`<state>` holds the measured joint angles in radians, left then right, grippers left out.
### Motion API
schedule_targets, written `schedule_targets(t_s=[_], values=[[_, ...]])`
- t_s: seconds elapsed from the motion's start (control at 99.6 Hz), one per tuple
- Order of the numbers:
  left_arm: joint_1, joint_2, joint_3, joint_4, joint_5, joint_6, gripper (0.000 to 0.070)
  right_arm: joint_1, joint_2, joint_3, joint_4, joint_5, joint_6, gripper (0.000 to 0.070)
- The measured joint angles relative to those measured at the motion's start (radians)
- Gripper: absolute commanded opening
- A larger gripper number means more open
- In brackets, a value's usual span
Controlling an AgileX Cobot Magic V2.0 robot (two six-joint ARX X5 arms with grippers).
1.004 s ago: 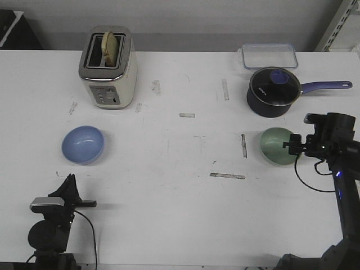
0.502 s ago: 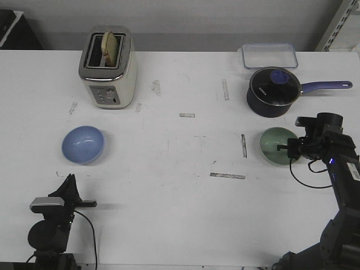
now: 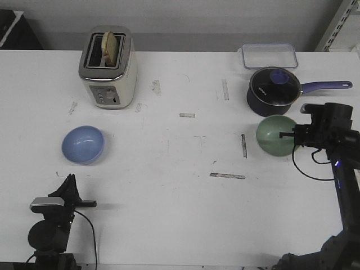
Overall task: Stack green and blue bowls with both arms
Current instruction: 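Carry the green bowl toward the table center and set it down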
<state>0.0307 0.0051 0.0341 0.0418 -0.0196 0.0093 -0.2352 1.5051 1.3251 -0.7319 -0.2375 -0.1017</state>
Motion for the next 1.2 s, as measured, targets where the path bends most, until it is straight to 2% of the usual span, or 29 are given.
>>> schedule_targets(t_s=[0.131, 0.291, 0.502, 0.663, 0.874, 1.205], values=[[0.000, 0.000, 0.000, 0.000, 0.000, 0.000, 0.0001, 0.114, -0.075, 0.085, -0.009, -0.049, 0.019, 0.0000], [0.000, 0.000, 0.000, 0.000, 0.000, 0.000, 0.0001, 0.323, -0.103, 0.105, -0.027, -0.057, 0.051, 0.0000], [0.000, 0.000, 0.000, 0.000, 0.000, 0.000, 0.0001, 0.621, -0.047, 0.105, -0.074, -0.050, 0.058, 0.0000], [0.000, 0.000, 0.000, 0.000, 0.000, 0.000, 0.0001, 0.786, 0.048, 0.105, -0.083, -0.046, 0.058, 0.0000], [0.000, 0.000, 0.000, 0.000, 0.000, 0.000, 0.0001, 0.881, 0.187, 0.104, -0.087, 0.004, 0.058, 0.0000], [0.000, 0.000, 0.000, 0.000, 0.000, 0.000, 0.0001, 0.894, 0.295, 0.097, -0.085, 0.006, 0.045, 0.0001]])
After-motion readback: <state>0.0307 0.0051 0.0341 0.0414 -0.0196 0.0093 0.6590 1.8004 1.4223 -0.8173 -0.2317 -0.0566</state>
